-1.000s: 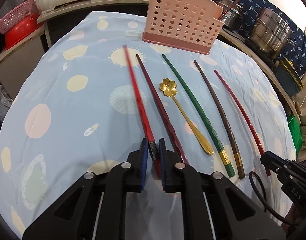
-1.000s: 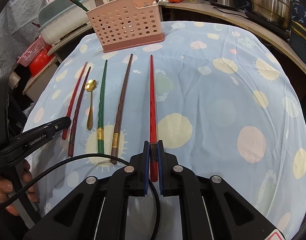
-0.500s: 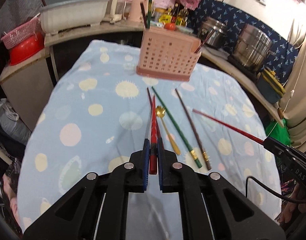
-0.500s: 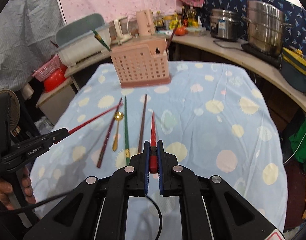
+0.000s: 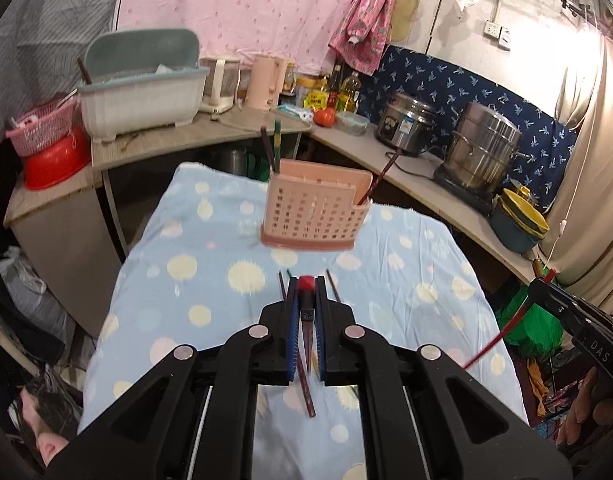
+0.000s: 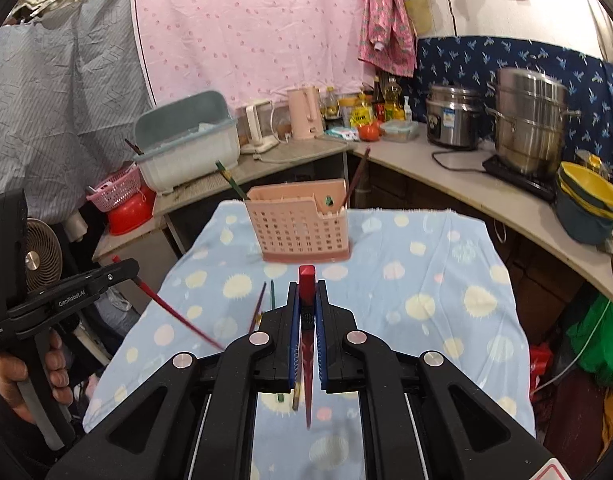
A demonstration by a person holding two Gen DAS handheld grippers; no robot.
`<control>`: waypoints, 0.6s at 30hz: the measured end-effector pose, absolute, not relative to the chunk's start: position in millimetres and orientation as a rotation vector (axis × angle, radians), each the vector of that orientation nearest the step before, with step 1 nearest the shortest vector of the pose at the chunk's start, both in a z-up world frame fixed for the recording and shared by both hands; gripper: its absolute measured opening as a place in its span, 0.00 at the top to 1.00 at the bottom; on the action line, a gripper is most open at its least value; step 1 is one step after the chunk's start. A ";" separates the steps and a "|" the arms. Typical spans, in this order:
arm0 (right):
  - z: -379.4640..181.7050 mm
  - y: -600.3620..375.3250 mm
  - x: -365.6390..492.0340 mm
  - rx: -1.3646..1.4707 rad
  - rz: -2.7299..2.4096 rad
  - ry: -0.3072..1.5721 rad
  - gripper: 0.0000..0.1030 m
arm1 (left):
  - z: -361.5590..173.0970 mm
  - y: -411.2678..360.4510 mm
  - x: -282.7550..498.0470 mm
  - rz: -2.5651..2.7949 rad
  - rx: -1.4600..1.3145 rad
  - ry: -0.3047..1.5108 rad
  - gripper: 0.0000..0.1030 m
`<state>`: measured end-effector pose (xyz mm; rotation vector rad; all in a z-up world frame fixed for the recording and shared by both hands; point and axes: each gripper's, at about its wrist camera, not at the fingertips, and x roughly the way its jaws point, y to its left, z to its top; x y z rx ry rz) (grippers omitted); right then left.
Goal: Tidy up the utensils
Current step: 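Lift both red chopsticks with both tools and carry them into the pink basket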
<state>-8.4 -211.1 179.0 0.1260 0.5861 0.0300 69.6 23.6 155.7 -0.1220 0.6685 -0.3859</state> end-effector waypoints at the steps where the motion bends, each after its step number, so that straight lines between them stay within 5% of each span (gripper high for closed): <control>1: 184.9 -210.3 -5.2 0.120 0.033 0.574 0.93 | 162.4 21.8 72.2 -0.390 -0.118 0.657 0.94; 18: 270.6 -205.5 112.1 0.101 0.078 0.392 0.93 | 275.4 -30.7 169.7 -0.418 -0.072 0.449 0.94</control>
